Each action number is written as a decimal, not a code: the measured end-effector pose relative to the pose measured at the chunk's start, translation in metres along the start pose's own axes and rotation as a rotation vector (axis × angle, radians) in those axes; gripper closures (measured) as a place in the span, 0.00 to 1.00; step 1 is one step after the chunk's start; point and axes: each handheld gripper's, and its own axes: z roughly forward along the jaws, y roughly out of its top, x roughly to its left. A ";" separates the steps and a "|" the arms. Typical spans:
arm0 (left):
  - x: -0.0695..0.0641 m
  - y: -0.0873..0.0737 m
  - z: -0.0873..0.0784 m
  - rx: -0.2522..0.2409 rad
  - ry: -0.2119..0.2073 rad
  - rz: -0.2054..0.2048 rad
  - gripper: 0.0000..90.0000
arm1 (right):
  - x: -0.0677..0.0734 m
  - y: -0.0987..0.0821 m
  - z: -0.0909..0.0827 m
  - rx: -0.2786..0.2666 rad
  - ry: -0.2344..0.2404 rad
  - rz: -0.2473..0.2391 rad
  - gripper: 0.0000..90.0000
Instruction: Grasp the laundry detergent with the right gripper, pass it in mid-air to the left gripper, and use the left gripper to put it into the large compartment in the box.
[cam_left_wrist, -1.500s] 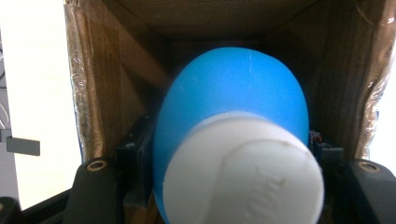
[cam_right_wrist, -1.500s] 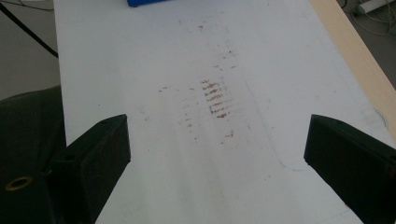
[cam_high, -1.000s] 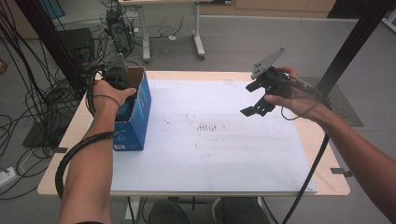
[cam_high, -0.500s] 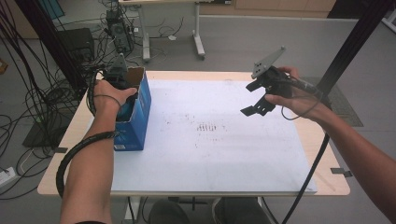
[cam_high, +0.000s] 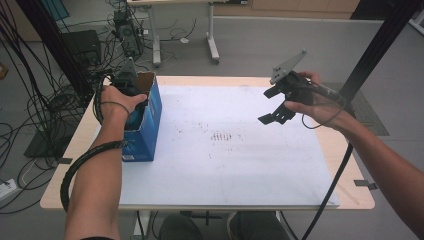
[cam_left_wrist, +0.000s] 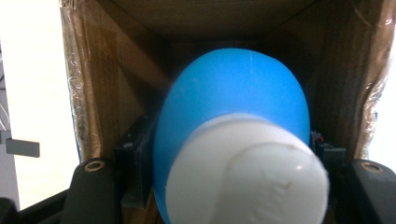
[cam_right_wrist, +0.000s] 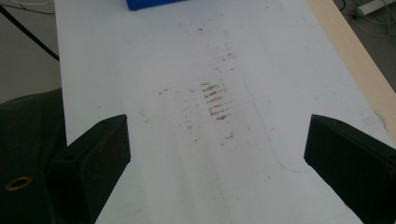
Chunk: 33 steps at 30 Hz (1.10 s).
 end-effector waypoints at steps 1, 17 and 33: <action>0.000 0.000 0.000 -0.001 0.001 0.001 0.37 | 0.000 0.000 0.000 0.001 0.001 -0.001 0.08; -0.001 -0.007 -0.021 -0.046 0.033 0.048 0.30 | 0.002 0.003 -0.001 -0.018 0.001 -0.002 0.08; -0.009 -0.021 -0.063 -0.108 0.049 0.100 0.24 | 0.002 0.002 -0.004 -0.017 -0.009 0.006 0.08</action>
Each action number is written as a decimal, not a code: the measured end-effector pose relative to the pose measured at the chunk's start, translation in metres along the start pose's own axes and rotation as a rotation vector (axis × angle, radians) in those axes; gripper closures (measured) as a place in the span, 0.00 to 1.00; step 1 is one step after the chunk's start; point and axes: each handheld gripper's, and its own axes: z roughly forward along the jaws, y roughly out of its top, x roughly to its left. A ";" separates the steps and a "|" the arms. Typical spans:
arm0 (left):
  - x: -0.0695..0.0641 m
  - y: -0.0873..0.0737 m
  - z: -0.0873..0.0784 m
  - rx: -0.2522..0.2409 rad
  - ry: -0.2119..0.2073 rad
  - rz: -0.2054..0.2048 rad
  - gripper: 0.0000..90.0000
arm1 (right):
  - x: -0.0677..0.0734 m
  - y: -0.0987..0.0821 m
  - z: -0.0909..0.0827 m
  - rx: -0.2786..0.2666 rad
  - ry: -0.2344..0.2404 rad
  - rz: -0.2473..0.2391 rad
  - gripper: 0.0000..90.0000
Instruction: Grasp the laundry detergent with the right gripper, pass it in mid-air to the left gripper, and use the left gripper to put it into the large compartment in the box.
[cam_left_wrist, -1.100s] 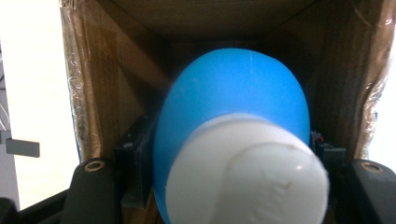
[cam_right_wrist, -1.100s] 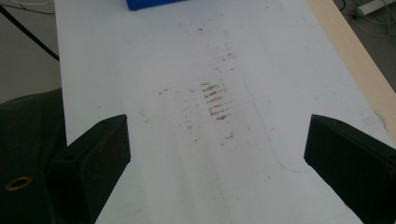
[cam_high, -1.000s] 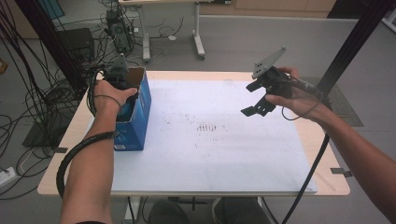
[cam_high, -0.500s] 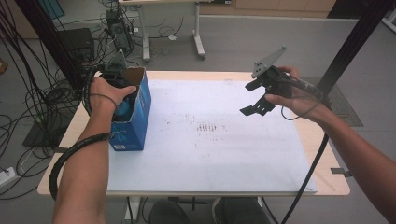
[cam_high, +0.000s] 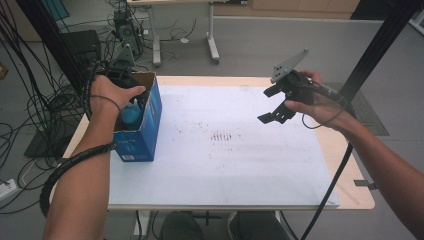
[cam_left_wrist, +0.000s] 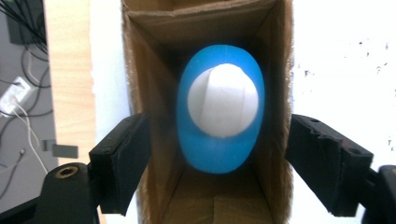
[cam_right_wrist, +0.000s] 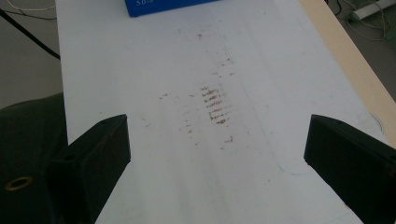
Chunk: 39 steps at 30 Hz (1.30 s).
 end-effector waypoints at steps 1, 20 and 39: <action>-0.001 0.000 -0.005 -0.008 0.002 0.007 0.23 | 0.000 0.000 0.000 0.001 0.000 0.000 0.08; -0.078 0.001 -0.044 -0.117 -0.120 0.193 0.14 | -0.012 -0.006 0.000 0.096 -0.030 0.044 0.08; -0.135 -0.007 -0.038 -0.115 -0.202 0.330 0.13 | -0.050 -0.013 -0.002 0.174 -0.063 0.123 0.08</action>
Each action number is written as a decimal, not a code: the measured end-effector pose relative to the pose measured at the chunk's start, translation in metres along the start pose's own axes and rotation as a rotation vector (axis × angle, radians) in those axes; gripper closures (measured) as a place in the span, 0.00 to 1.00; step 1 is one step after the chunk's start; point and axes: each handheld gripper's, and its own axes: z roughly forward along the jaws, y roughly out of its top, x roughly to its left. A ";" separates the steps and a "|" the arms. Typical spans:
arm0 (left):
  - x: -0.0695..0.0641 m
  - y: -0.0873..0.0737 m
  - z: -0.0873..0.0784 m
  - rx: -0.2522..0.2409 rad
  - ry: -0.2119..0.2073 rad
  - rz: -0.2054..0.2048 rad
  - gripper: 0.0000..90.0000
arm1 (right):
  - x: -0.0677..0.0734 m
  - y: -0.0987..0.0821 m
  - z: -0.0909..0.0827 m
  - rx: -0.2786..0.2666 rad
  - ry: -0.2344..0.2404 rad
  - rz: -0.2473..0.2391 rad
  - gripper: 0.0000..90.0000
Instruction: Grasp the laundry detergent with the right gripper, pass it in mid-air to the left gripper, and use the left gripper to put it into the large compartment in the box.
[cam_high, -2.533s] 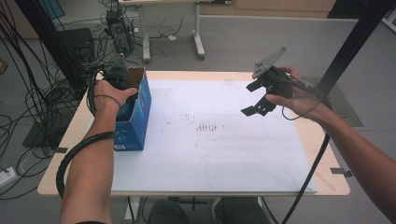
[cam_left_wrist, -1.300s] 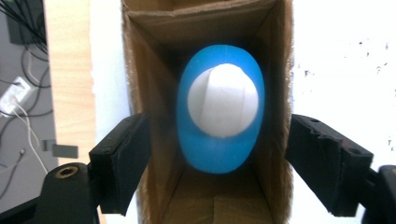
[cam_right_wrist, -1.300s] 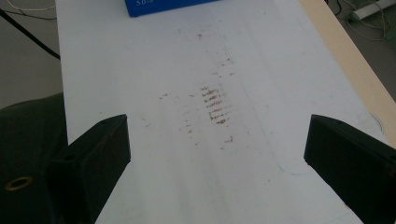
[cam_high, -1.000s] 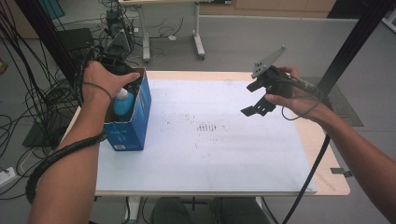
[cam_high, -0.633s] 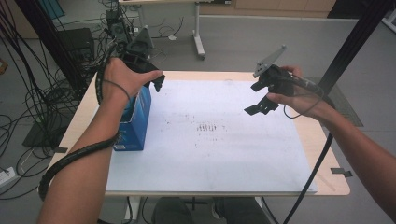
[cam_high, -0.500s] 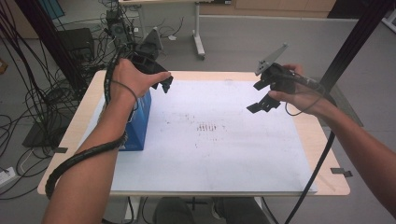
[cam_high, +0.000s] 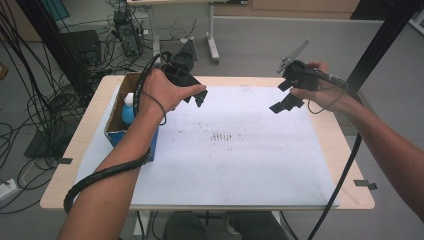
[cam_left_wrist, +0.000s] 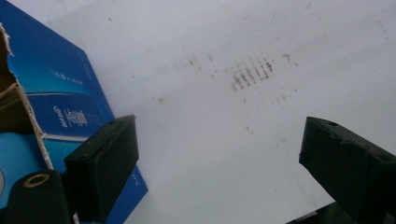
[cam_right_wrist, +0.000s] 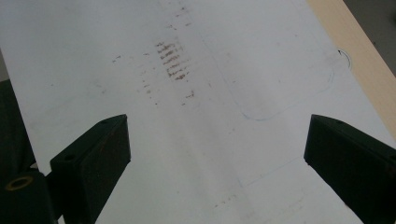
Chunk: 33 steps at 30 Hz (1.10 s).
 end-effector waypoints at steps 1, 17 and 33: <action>-0.001 0.000 0.000 0.001 -0.003 -0.002 0.13 | -0.002 0.000 0.000 0.001 0.000 0.002 0.08; -0.014 -0.003 0.001 0.015 -0.009 0.027 0.13 | -0.021 -0.002 -0.004 0.020 -0.018 0.042 0.08; -0.020 0.000 0.007 0.029 -0.021 0.035 0.13 | -0.028 -0.007 -0.006 0.029 -0.024 0.058 0.08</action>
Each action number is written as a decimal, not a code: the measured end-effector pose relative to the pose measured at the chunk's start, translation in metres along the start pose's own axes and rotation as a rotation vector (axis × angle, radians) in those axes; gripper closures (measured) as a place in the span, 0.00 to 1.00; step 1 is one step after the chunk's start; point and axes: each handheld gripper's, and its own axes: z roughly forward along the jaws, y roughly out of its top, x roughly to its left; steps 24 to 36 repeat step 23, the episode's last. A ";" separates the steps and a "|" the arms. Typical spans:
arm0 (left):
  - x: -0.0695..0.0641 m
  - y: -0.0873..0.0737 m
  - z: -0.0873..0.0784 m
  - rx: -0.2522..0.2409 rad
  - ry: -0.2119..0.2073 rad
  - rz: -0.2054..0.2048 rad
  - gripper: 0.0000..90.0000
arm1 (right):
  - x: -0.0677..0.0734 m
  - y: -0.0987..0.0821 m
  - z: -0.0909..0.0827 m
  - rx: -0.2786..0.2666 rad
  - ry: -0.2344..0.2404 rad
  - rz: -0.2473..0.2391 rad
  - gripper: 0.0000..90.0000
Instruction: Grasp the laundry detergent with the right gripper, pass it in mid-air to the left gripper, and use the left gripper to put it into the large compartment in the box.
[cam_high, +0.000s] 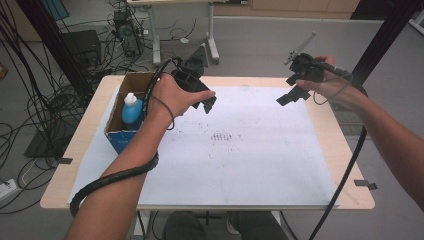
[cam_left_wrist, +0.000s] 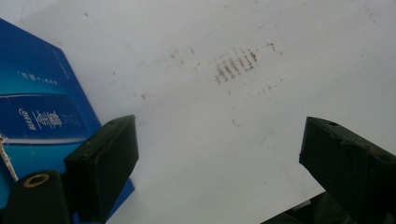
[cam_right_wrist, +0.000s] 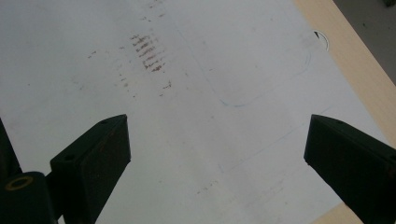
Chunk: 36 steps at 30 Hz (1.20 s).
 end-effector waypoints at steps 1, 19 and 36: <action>0.000 0.000 0.000 0.004 0.000 0.002 0.13 | 0.000 0.000 0.000 -0.001 0.000 0.001 0.08; 0.004 -0.001 -0.002 -0.012 -0.008 -0.009 0.13 | -0.001 -0.002 0.000 0.009 -0.004 0.006 0.08; 0.003 -0.002 -0.002 -0.018 -0.011 -0.011 0.13 | -0.001 -0.002 -0.001 0.008 -0.004 0.006 0.08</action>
